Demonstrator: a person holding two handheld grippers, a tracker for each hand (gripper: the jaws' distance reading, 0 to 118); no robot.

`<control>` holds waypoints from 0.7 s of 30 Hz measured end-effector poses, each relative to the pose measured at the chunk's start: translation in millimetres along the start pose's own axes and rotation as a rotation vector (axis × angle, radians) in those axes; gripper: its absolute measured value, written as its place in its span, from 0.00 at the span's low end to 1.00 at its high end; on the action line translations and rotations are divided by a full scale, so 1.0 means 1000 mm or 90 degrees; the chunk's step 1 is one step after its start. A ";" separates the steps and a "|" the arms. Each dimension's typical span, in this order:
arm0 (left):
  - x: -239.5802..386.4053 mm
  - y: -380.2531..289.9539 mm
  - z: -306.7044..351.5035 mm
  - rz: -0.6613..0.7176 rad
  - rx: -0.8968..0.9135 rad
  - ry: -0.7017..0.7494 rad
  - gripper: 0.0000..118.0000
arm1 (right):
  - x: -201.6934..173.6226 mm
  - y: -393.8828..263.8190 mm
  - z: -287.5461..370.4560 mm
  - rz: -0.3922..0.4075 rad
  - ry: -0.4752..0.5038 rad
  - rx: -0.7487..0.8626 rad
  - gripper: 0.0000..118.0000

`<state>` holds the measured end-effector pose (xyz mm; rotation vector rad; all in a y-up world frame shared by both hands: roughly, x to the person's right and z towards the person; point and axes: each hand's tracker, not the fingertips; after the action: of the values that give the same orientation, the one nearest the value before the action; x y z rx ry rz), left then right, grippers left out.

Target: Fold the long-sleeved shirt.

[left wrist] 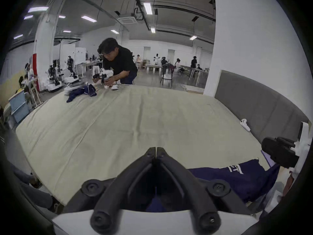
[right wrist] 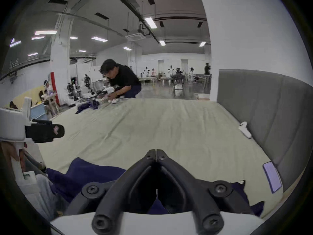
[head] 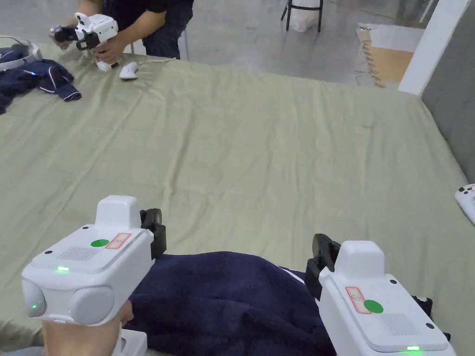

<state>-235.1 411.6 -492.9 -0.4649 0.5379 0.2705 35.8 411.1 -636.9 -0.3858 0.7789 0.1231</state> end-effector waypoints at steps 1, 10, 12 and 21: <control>-0.006 0.000 0.000 0.004 -0.001 0.005 0.04 | -0.007 0.000 0.000 0.007 0.005 0.004 0.00; -0.054 -0.005 0.001 0.067 -0.069 -0.019 0.04 | -0.034 -0.007 -0.016 0.028 0.063 -0.022 0.00; -0.088 -0.012 -0.015 0.088 -0.115 -0.036 0.04 | -0.036 -0.010 -0.016 0.028 0.070 -0.027 0.00; -0.180 -0.046 -0.084 0.282 -0.410 -0.310 0.94 | -0.033 -0.006 -0.012 0.037 0.094 -0.023 0.00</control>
<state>-403.1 308.2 -442.3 -0.8698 0.0524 0.9712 6.2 402.3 -619.9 -0.4092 0.9347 0.1646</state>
